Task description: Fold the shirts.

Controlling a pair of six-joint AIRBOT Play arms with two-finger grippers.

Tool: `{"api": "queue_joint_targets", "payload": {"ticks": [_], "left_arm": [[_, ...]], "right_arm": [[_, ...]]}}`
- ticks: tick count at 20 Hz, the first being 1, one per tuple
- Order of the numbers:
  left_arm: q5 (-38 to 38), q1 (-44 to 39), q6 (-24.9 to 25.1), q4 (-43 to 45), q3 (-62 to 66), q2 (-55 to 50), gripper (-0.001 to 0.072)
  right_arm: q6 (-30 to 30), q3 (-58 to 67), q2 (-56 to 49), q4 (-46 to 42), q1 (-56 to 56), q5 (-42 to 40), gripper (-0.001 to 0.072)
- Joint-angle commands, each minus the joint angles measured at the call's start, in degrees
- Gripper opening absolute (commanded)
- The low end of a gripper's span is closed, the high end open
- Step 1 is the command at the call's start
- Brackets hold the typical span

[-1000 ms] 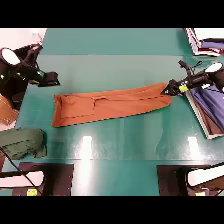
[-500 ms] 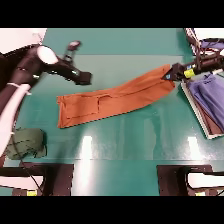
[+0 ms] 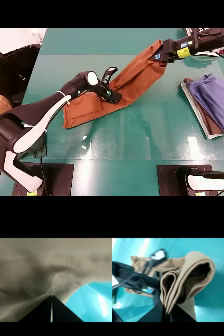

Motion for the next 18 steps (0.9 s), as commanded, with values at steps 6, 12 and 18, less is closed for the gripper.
{"api": "queue_joint_targets", "payload": {"ticks": [6, 12, 18], "left_arm": [[-4.2, 7.2, -0.2, 0.0, 1.8, 1.9, 0.0023], [-6.8, 26.3, 0.1, 9.8, 1.9, 20.1, 0.0023], [-9.1, 41.1, 0.5, 13.2, 1.8, 31.0, 0.0024]], "right_arm": [[1.6, 1.6, -1.2, 0.1, 9.3, -4.7, 0.0021], [-2.1, 1.6, -8.0, 12.0, 23.2, -19.4, 0.0022], [-20.1, 1.7, -17.0, 14.3, 37.3, -29.0, 0.0453]]}}
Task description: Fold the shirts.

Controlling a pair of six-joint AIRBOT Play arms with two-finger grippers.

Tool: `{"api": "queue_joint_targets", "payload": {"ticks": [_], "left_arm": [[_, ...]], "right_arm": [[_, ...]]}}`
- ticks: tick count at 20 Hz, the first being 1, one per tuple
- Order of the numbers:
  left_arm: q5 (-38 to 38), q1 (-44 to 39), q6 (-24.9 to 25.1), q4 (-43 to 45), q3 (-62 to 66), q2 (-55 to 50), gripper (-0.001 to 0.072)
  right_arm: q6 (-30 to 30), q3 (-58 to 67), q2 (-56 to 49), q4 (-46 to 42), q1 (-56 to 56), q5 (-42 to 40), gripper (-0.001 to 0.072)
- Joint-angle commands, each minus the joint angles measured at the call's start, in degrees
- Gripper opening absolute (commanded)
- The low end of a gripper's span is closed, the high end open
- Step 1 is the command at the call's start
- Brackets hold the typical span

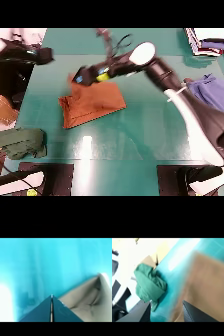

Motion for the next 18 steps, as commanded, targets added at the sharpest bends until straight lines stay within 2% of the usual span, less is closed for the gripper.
{"api": "queue_joint_targets", "payload": {"ticks": [1, 3, 5, 7, 12, 13, 14, 15, 18], "left_arm": [[-2.2, 7.3, 0.2, 2.0, 0.0, 4.5, 0.0024], [-3.5, 8.0, 0.2, 2.0, -0.1, 4.5, 0.0024], [-3.7, 7.9, 1.2, 1.6, -0.1, 4.5, 0.0024], [-4.2, 7.9, 1.3, 1.5, -0.1, 4.5, 0.0024], [-6.5, 7.9, 1.7, 1.4, -0.2, 4.5, 0.0024], [-6.8, 7.9, 1.7, 1.4, -0.2, 4.5, 0.0024], [-6.8, 7.9, 1.7, 1.1, -0.2, 4.5, 0.0024], [-6.8, 7.9, 1.7, 0.6, -0.2, 4.5, 0.0025], [-6.6, 7.9, 1.7, -1.0, -0.2, 4.4, 0.0024]], "right_arm": [[-11.3, 0.0, -3.6, 1.5, 5.3, -2.9, 0.0453], [-10.3, 0.0, -3.6, -0.2, 3.3, 2.7, 0.0448], [-4.0, 0.0, -3.4, -6.6, -0.9, 9.4, 0.0447], [-1.5, -1.0, -3.3, -12.0, -6.2, 14.7, 0.0447], [3.1, -11.4, -3.4, -11.7, -22.3, 17.2, 0.0449], [3.1, -13.9, -3.4, -11.0, -24.9, 16.7, 0.0463], [3.1, -16.2, -3.4, -10.0, -27.0, 15.6, 0.0585], [3.1, -18.4, -3.4, -8.5, -28.5, 13.8, 0.0643], [3.1, -20.6, -6.1, -4.8, -29.2, 11.6, 0.0643]]}}
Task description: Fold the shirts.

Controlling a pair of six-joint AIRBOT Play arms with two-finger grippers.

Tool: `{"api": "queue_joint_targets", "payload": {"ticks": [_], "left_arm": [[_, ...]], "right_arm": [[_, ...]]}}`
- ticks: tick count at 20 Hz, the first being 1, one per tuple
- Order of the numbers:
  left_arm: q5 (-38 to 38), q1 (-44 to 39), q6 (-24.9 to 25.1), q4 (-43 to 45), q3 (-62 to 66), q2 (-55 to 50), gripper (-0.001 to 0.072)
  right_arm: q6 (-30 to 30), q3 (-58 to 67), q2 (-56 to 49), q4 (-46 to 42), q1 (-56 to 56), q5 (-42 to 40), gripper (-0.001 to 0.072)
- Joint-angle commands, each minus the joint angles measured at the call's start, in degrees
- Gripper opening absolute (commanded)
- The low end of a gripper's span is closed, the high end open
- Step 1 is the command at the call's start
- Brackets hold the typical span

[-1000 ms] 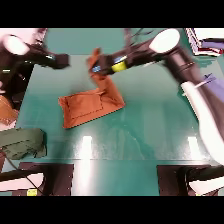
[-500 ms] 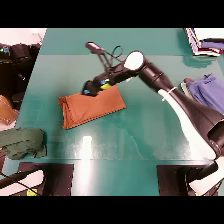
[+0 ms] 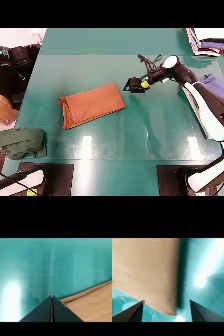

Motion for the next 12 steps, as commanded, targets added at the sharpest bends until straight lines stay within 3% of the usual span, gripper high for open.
{"api": "queue_joint_targets", "payload": {"ticks": [1, 5, 8, 9, 12], "left_arm": [[-0.2, 0.0, 0.0, -1.7, 0.0, 0.0, 0.0024], [-0.2, 0.0, 0.0, -1.8, 0.0, 0.0, 0.0024], [-0.7, 0.0, 0.0, -2.4, 0.0, 0.0, 0.0024], [-0.9, 0.0, 0.0, -3.2, 0.0, 0.0, 0.0024], [-0.9, 0.0, 0.0, -5.3, 0.0, 0.0, 0.0024]], "right_arm": [[0.6, -3.1, -2.8, 4.3, -1.9, -2.0, 0.0642], [0.6, 2.5, -9.5, 7.1, 3.6, -2.3, 0.0637], [0.6, 9.2, -14.2, 10.8, 7.5, -2.2, 0.0529], [0.6, 11.4, -15.2, 10.6, 8.8, -2.1, 0.0394], [0.2, 16.2, -16.4, 9.0, 10.7, -2.2, 0.0092]]}}
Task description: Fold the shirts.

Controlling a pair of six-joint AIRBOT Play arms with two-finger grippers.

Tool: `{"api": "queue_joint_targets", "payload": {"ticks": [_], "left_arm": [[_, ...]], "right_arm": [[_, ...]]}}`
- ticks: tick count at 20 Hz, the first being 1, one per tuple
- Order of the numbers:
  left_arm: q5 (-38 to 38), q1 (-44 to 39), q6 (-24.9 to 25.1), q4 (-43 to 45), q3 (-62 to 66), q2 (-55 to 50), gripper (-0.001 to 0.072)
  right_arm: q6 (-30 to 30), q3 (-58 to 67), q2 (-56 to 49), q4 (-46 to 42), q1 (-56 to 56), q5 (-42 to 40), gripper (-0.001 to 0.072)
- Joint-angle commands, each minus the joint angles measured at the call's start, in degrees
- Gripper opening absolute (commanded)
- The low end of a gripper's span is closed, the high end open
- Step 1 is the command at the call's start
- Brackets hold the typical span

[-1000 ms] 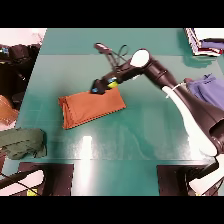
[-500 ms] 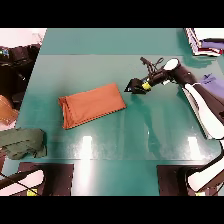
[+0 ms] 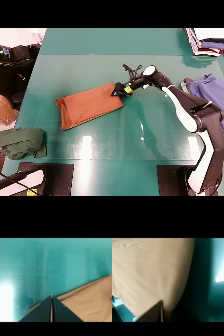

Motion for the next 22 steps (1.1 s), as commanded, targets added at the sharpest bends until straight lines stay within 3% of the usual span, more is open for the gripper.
{"api": "queue_joint_targets", "payload": {"ticks": [1, 5, 9, 14, 19, 22], "left_arm": [[-0.5, 0.0, 0.0, -2.5, 0.0, 0.0, 0.0024], [-0.5, -2.4, 0.0, -2.9, 0.0, 0.0, 0.0023], [-0.2, -8.1, 0.0, -2.9, 0.0, 0.0, 0.0023], [0.1, -13.7, 0.1, -2.6, 0.0, 0.0, 0.0024], [1.2, -15.6, 0.0, -3.0, 0.0, 0.0, 0.0024], [1.6, -15.6, -0.3, -3.0, 0.0, 0.0, 0.0024]], "right_arm": [[-0.6, 6.1, -1.9, -1.3, 2.3, 0.5, 0.0055], [-0.4, 11.9, -1.7, -3.2, -0.2, 4.8, 0.0022], [1.9, 10.4, 4.1, -4.2, -7.3, 2.3, 0.0021], [2.7, 0.9, 17.5, -4.7, -23.3, -3.2, 0.0021], [7.1, -8.3, 30.7, -17.6, -41.7, -5.6, 0.0021], [7.2, -13.3, 36.2, -17.5, -51.3, -8.6, 0.0021]]}}
